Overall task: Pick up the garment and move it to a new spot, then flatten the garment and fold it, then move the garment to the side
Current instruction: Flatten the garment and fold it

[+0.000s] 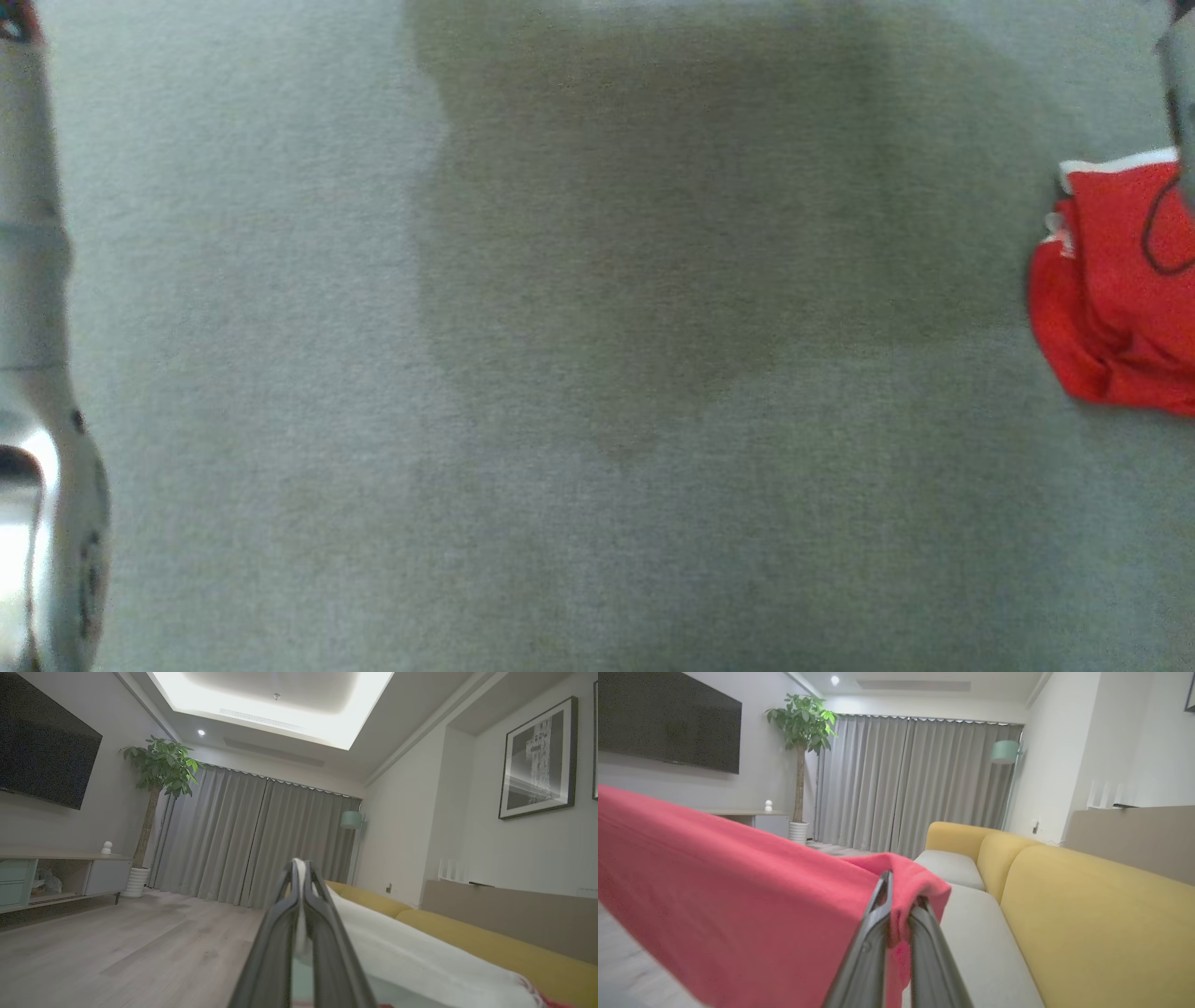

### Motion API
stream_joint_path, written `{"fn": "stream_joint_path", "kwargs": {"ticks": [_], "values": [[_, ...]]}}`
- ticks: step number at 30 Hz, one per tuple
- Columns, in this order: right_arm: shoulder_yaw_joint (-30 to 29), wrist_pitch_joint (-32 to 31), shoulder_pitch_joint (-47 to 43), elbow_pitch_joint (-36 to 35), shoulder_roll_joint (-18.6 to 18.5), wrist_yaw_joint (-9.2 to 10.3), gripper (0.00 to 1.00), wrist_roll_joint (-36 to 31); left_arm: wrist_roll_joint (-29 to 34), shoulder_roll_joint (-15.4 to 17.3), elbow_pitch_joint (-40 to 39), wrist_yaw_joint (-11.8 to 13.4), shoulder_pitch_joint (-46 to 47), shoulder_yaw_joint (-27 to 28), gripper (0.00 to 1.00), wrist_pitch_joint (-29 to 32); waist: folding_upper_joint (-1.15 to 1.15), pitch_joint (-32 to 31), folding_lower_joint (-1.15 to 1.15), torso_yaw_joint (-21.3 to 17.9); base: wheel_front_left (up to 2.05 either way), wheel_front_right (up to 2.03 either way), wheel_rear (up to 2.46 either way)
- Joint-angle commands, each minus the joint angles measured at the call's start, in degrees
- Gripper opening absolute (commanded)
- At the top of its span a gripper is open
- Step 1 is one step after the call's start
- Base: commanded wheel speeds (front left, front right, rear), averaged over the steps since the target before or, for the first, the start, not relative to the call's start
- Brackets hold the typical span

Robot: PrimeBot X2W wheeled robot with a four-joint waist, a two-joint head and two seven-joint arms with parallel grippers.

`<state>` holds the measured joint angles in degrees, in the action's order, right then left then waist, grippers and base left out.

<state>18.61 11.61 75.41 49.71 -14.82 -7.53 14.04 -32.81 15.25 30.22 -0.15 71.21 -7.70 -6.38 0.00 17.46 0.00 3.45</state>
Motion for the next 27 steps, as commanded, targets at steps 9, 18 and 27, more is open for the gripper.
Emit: {"fn": "stream_joint_path", "kwargs": {"ticks": [9, 18, 27], "values": [[9.98, 0.15, -11.09, 11.5, 1.77, 0.04, 0.0, 4.87, 1.06, 1.85, 7.6, -5.07, -16.4, -5.29, 0.0, -1.42, 0.0, -3.34, 0.0, 2.29, 0.0, 0.0, 0.0], [23.62, -8.29, -22.23, 9.86, -1.79, 0.04, 0.0, 14.42, 2.42, 5.3, 5.08, -6.68, -32.41, -11.72, 0.0, 2.25, 0.0, -8.1, 0.0, 3.59, 0.0, 0.0, 0.0], [37.2, -16.25, -29.24, 0.76, -9.29, 0.04, 0.0, 25.77, -1.92, 13.41, -6.97, -7.25, -47.51, -16.69, 0.0, 13.32, 0.0, -15.23, 0.0, 3.35, 0.0, 0.0, 0.0]]}}
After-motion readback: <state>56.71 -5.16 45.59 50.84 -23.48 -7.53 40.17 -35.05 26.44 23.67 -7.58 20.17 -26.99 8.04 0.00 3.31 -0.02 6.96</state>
